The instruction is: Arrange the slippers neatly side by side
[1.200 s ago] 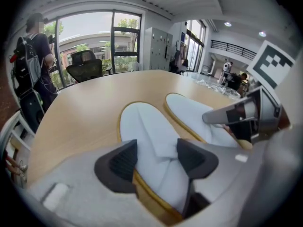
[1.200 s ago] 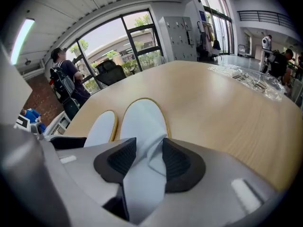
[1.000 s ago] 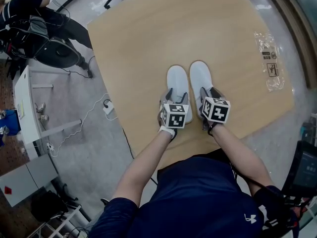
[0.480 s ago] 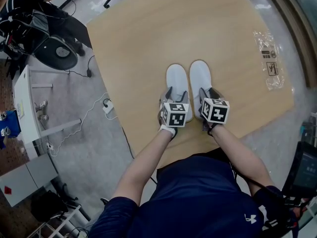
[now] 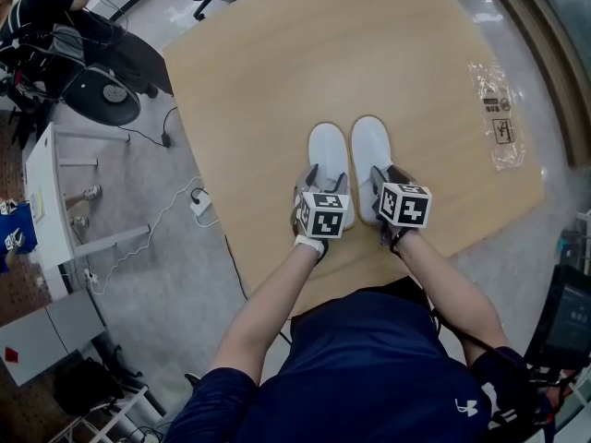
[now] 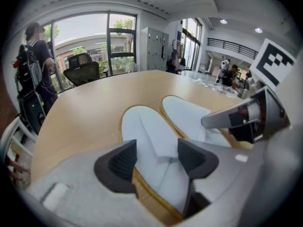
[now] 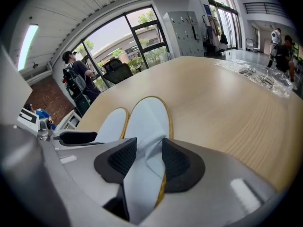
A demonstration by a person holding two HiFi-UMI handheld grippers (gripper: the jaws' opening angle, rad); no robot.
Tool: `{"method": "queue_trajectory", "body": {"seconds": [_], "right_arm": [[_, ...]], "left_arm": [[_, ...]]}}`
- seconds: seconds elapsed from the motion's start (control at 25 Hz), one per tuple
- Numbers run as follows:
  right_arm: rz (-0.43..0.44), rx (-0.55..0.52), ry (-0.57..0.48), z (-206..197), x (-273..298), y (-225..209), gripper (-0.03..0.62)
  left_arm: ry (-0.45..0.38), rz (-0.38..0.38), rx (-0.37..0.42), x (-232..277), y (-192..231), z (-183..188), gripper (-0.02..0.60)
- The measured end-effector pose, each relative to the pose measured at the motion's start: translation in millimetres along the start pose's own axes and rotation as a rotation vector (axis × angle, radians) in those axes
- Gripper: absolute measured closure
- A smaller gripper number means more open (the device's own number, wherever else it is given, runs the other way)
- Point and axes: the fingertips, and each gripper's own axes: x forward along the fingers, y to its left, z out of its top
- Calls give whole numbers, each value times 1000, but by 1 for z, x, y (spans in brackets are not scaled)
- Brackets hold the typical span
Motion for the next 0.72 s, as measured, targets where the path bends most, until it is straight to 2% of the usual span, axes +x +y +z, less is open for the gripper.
{"method": "queue_trajectory", "body": {"seconds": [0.2,0.32,0.4,0.44,0.56,0.64,0.72], "right_arm": [[92,147,-205,46,-51,0,428],[152,150,-259,51,-81,5,455],[203,112,-264,47,-97,17,506],[232,83,-263,45,-104,26,561],[330,-46,-254,36,-122,59,582],[400,-215,-258,27,-131,88,582],[456,-432,-280,19,-140,119,583]], "left_arm": [[-111,-5,-59,-42,5,25,316],[-157,-79,-160,-73,-4,26,436],[-173,-151,-202,-93,-18,22,528],[-173,-172,-197,-102,-24,18,545],[-175,-199,-128,-123,-38,9,578],[-230,-216,-63,-139,-48,14,578],[-299,-239,-12,-154,-60,28,578]]}}
